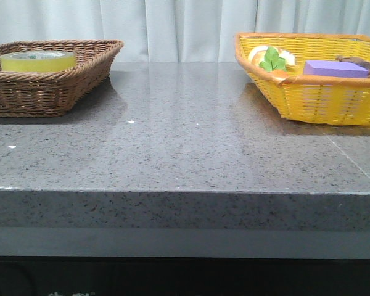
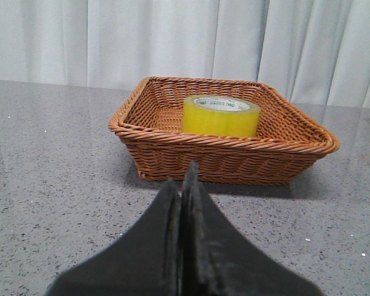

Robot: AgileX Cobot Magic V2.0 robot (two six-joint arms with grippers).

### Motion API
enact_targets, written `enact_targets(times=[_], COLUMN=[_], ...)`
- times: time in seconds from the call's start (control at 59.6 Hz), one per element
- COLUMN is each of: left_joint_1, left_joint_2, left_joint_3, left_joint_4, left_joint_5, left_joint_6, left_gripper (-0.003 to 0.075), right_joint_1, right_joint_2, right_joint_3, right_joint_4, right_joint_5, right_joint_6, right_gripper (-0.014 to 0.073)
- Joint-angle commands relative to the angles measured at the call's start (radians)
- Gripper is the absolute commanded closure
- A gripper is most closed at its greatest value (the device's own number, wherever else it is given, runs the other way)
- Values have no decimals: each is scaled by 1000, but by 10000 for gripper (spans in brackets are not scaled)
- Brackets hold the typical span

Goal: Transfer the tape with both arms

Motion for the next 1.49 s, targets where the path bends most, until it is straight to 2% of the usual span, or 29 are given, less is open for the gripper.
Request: enact_targets(times=[0.0,0.537,0.688,0.805,0.956,1.04,1.241,1.476], left_joint_1=[-9,-9,-9,-9,-9,-9,-9,-9], left_joint_2=[-18,-18,-18,-18,-18,-18,-18,-18], left_joint_3=[7,7,7,7,7,7,7,7], left_joint_4=[-4,-4,-4,-4,-4,-4,-4,-4], left_joint_5=[-83,-83,-83,-83,-83,-83,-83,-83], left_joint_6=[-10,-10,-10,-10,-10,-10,-10,-10], left_gripper=[741,741,741,741,741,741,741,741], right_joint_1=[-4,-7,-63,-138,-257,-319,-435,-496], right_joint_2=[6,5,-30,-100,-247,-330,-501,-608], right_joint_3=[-25,-23,2,91,272,367,551,738], right_joint_4=[4,3,5,5,5,10,20,20], right_joint_5=[-73,-79,-108,-209,-475,-575,-638,-652], right_joint_6=[-8,-8,-8,-8,-8,-8,-8,-8], right_gripper=[661,661,661,661,661,661,661,661])
